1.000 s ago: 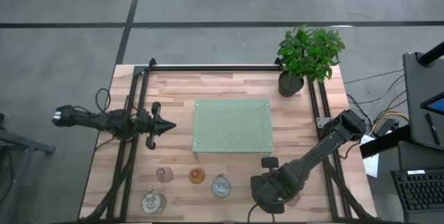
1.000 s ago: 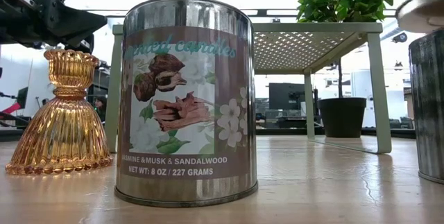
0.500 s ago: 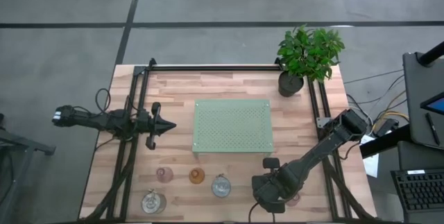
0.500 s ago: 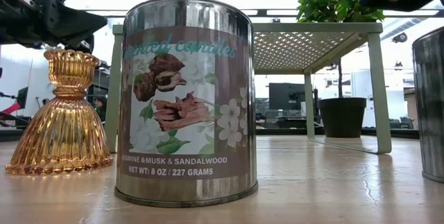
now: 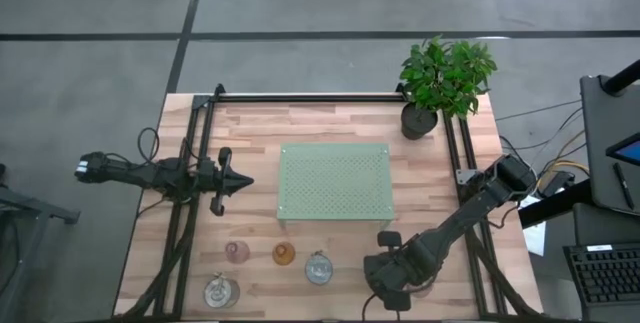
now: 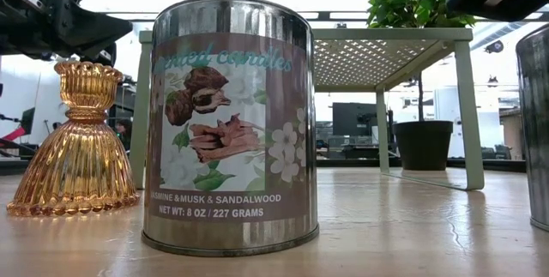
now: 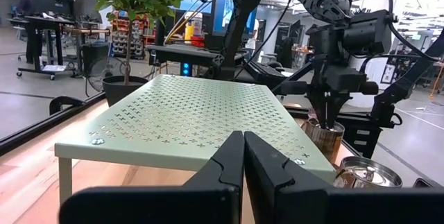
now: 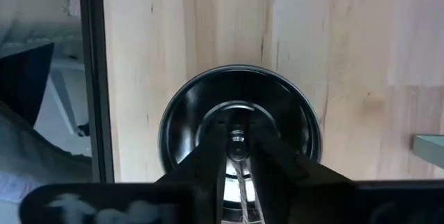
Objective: Pick & Place candle stick holders
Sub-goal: Put the orange scented candle on the shelf
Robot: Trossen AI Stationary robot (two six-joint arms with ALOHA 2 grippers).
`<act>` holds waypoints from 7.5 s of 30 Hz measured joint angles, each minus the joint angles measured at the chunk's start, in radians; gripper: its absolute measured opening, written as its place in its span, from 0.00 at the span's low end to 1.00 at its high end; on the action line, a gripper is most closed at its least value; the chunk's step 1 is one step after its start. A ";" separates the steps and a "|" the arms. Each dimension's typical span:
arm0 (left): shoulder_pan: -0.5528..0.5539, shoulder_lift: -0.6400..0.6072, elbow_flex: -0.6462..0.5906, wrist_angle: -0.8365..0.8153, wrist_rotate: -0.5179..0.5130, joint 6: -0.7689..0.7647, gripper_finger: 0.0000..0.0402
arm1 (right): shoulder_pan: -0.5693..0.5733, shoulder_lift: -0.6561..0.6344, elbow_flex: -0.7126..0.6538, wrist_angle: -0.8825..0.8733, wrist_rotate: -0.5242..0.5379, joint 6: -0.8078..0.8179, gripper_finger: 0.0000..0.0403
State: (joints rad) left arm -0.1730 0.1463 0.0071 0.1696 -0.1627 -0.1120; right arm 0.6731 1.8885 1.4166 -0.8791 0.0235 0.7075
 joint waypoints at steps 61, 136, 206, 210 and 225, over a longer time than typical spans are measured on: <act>0.000 0.000 0.000 -0.007 0.000 0.000 0.03 | -0.004 0.009 0.065 -0.093 0.132 -0.030 0.17; 0.000 0.000 0.000 -0.014 0.000 0.000 0.03 | -0.012 0.003 0.135 -0.097 0.182 -0.045 0.43; 0.000 0.000 0.000 -0.021 0.000 0.000 0.03 | 0.286 0.155 -0.218 0.362 0.896 0.761 0.97; 0.000 0.000 0.000 -0.022 0.000 0.000 0.03 | 0.282 0.156 -0.280 0.512 0.905 0.701 0.97; 0.000 0.000 0.000 -0.023 0.000 0.000 0.03 | 0.255 0.211 -0.324 0.742 1.067 0.566 0.97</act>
State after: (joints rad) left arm -0.1730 0.1463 0.0071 0.1471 -0.1627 -0.1123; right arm 0.9284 2.1000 1.0928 -0.1369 1.0900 1.2739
